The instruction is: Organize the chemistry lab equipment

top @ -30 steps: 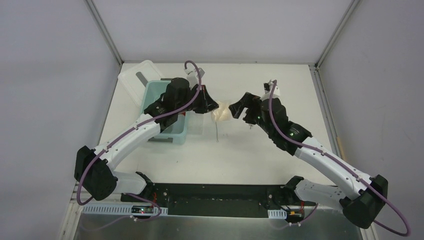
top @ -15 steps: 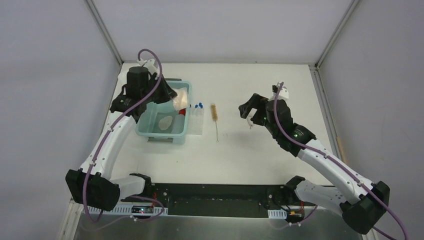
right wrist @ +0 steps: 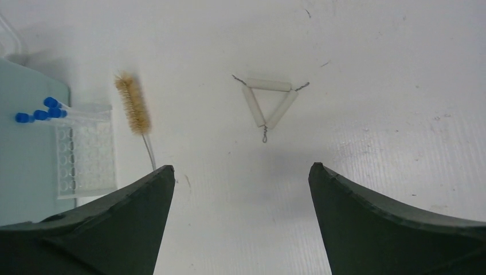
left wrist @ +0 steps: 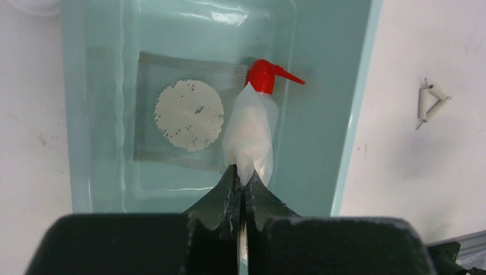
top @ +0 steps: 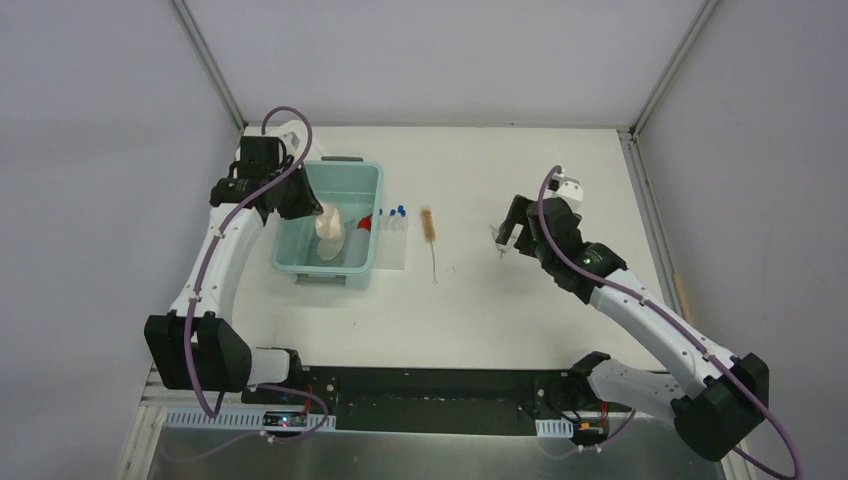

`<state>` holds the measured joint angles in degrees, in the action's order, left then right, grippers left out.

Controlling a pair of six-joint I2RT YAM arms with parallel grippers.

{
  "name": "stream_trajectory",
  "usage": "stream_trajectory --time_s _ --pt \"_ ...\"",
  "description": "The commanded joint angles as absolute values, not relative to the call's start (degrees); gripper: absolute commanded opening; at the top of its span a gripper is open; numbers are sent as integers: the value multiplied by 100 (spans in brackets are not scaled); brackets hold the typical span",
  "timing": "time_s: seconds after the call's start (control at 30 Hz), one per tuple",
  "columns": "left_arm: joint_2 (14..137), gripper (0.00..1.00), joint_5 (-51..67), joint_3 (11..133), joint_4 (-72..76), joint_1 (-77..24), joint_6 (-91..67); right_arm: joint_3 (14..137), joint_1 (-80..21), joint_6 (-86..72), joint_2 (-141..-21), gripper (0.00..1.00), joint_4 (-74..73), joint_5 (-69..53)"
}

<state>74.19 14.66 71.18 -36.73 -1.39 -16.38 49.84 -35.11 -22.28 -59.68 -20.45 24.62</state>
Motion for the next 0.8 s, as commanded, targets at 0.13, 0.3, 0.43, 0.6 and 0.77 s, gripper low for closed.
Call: stream_trajectory --time_s 0.13,0.3,0.43,0.6,0.77 --pt "7841 11 1399 7207 -3973 -114 -1394 5314 -3498 -2021 -6306 90 -2373 2473" --pt "7832 49 1165 7267 -4070 -112 -1307 5296 -3506 -2184 -6508 90 -2175 2141" --pt "7724 71 923 7317 -4135 -114 -1279 5392 -3563 -2291 -6801 87 -2098 1971" --pt "7458 82 533 7327 -4140 -121 -1353 5639 -3927 -2210 -7403 86 -1862 2004" --pt "7127 84 501 7246 -4141 -130 -1390 6299 -4208 -2106 -8393 84 -1867 2033"
